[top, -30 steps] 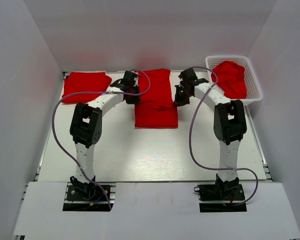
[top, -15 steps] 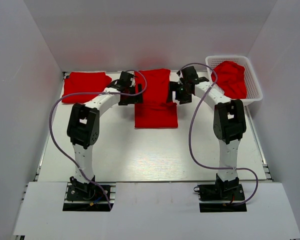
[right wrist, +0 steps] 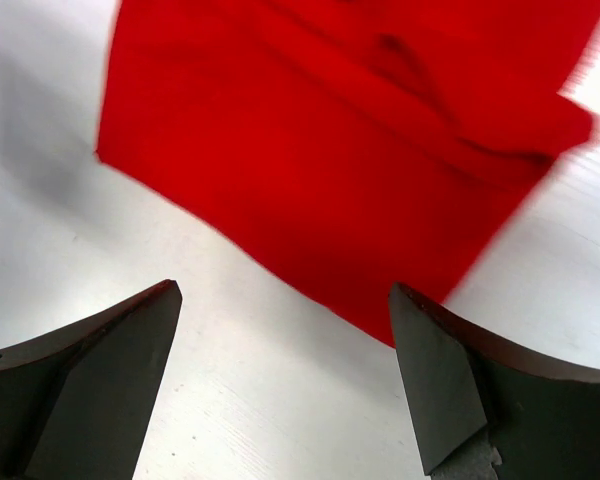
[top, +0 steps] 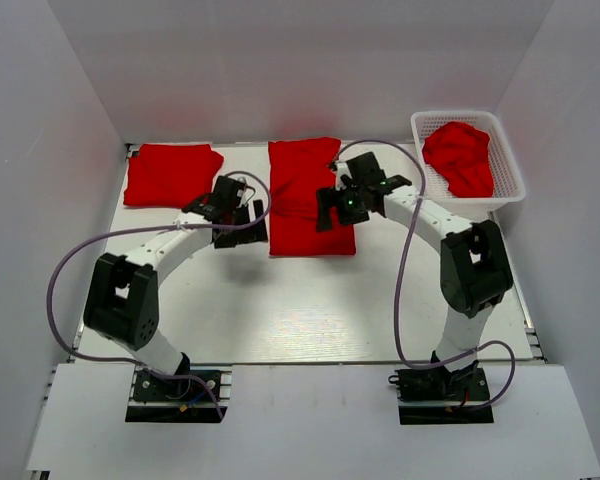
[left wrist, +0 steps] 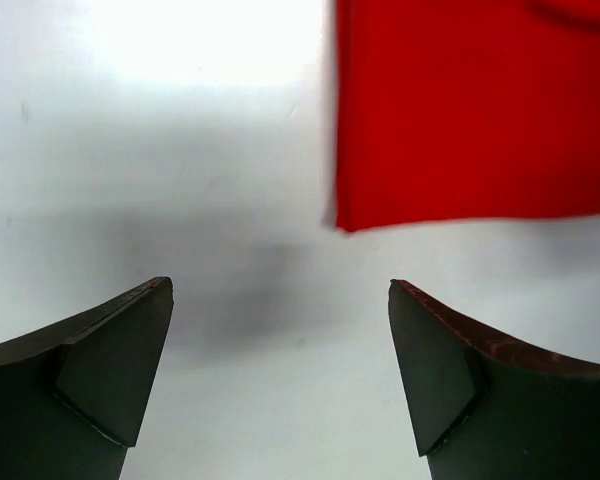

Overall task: Fold and stack the t-shirts
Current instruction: Fold the folded rectangular tshirt in 1/3 of the way

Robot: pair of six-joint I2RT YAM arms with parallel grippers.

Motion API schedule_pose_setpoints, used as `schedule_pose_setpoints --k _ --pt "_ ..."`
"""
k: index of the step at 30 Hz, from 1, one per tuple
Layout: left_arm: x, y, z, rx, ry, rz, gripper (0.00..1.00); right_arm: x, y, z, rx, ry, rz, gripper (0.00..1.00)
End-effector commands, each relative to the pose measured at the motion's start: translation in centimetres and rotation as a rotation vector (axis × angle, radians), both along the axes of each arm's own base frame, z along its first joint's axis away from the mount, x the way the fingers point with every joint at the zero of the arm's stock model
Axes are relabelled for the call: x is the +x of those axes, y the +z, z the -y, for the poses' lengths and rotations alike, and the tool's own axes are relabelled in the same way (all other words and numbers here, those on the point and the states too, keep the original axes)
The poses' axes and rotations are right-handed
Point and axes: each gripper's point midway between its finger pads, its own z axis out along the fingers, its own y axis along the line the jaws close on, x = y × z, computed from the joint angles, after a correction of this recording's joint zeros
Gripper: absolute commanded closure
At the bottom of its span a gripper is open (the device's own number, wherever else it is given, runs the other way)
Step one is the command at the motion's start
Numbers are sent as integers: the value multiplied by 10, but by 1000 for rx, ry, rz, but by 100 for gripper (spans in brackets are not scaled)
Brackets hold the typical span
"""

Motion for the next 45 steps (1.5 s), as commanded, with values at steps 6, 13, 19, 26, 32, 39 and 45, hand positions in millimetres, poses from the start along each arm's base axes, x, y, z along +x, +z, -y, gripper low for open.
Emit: schedule_pose_setpoints --k 6,13,19,26,32,39,45 --pt "-48 2 -15 -43 31 -11 1 11 -9 -46 33 146 47 10" --pt "-63 5 -25 -32 53 5 1 35 -36 -57 -3 140 42 10" --pt "-65 2 -30 -12 73 -10 1 56 -48 -58 -27 106 87 10" --pt "-65 7 -30 -16 73 -1 1 122 -28 -64 -26 -22 310 10" --pt "-65 10 -30 -25 81 5 1 174 -2 -64 -41 -155 475 10" --pt "-65 10 -30 -25 81 5 1 193 18 -57 -81 -216 513 10" --pt "-60 13 -28 -27 81 11 1 146 57 -59 -22 -94 504 10"
